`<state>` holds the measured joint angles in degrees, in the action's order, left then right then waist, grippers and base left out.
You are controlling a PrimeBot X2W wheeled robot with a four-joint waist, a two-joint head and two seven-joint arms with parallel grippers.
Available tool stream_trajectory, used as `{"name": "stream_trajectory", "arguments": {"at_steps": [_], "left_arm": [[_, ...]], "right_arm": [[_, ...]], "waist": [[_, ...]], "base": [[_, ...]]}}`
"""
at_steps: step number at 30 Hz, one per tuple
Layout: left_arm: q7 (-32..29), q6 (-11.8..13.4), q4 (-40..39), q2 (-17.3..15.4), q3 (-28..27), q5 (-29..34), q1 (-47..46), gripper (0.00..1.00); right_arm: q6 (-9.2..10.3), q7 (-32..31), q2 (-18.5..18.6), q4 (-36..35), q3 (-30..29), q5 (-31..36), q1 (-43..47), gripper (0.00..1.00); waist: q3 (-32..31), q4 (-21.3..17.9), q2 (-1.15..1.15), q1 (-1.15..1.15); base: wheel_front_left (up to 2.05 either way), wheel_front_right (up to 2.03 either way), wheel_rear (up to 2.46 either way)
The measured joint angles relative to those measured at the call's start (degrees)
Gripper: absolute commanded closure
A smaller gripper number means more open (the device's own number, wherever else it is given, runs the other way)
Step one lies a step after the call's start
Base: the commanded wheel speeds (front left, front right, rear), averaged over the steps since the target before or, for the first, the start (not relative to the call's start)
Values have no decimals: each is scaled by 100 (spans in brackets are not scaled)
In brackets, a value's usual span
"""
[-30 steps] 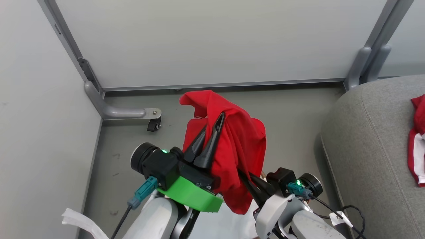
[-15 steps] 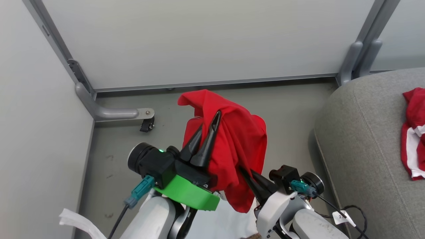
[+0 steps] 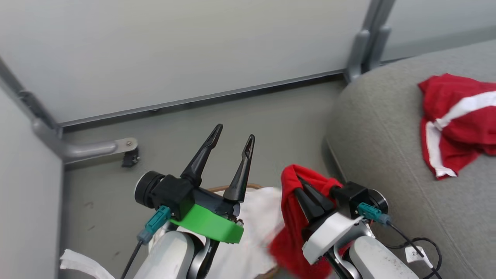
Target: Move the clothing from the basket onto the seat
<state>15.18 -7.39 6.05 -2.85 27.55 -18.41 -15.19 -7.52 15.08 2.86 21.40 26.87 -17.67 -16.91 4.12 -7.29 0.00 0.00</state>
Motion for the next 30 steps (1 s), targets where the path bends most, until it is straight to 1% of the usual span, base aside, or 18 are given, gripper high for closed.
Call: {"name": "stream_trajectory", "arguments": {"at_steps": [12, 17, 23, 27, 28, 29, 30], "left_arm": [[-1, 0, 103, -24, -83, 119, 57, 0], [0, 0, 187, -81, 179, 100, -16, 0], [0, 0, 240, -234, 430, 45, -324, 0], [0, 0, 244, -397, 560, 25, -476, 0], [0, 0, 243, -439, 582, 16, -510, 0], [-1, 0, 236, -472, 590, 12, -538, 0], [-1, 0, 225, -521, 589, 10, -569, 0]], "right_arm": [[0, 0, 1, -494, -197, -30, 48, 100], [0, 0, 16, -792, -588, 9, -47, 100], [0, 0, 7, -1246, -1183, 89, -465, 100], [0, 0, 2, -1541, -1714, 445, -1097, 100], [0, 0, 16, -1584, -1848, 669, -1334, 100], [0, 0, 60, -1605, -1928, 799, -1529, 100], [-1, 0, 179, -1607, -2038, 945, -1785, 100]], "waist": [[162, -1415, 0, 0], [294, -1951, 0, 0], [651, -2239, 0, 0], [923, -2334, 0, 0], [994, -2355, 0, 0], [1048, -2369, 0, 0], [1118, -2386, 0, 0]], "base": [[0, 0, 0], [0, 0, 0], [0, 0, 0], [1, 1, 1], [3, 3, 3], [0, 0, 0], [0, 0, 0]]}}
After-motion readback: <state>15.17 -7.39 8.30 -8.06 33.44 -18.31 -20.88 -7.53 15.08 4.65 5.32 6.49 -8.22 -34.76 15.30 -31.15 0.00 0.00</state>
